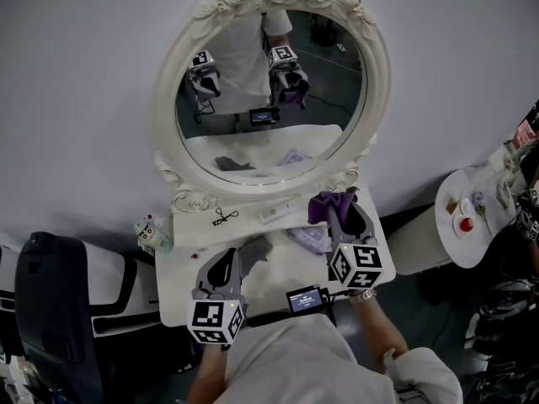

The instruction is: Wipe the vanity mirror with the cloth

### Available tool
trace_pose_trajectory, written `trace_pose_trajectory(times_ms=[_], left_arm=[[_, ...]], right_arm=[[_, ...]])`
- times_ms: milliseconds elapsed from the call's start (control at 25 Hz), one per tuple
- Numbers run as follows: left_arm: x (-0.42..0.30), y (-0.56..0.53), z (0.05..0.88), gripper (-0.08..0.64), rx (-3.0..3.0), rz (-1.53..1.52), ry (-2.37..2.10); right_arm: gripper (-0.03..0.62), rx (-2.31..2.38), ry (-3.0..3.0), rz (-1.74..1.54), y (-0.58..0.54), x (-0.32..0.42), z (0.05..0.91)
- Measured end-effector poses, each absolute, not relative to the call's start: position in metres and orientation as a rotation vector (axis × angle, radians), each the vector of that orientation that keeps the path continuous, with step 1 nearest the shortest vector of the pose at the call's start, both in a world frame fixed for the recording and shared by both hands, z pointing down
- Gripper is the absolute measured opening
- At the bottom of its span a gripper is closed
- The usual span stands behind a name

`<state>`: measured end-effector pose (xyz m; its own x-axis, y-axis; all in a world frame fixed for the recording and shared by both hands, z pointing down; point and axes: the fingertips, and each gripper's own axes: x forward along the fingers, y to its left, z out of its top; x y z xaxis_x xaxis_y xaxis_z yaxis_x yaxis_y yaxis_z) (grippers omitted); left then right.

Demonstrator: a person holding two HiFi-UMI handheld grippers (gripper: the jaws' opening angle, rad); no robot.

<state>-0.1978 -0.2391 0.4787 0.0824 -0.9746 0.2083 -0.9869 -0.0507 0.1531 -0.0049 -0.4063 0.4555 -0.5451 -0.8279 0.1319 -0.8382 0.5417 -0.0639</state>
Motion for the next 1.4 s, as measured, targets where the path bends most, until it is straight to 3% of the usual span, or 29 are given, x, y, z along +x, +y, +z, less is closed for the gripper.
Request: trace_pose_trajectory(times_ms=[520,880,1400], left_arm=[[-0.179,-0.221,0.496,0.003,2.27,0.034,-1.786],[-0.134,-0.173,0.484,0.003,2.251,-0.004,-1.905],[0.022,-0.063,0.499,0.003,2.16,-0.036,-1.925]], right_arm=[[0.161,1.49,-2.774,0.293,-0.285,0.029,0.468],[0.161,1.262,-2.921,0.355,-0.235,0.035,0.473],[0.161,1.138,-2.942,0.373,-0.139,0.155,0.489]])
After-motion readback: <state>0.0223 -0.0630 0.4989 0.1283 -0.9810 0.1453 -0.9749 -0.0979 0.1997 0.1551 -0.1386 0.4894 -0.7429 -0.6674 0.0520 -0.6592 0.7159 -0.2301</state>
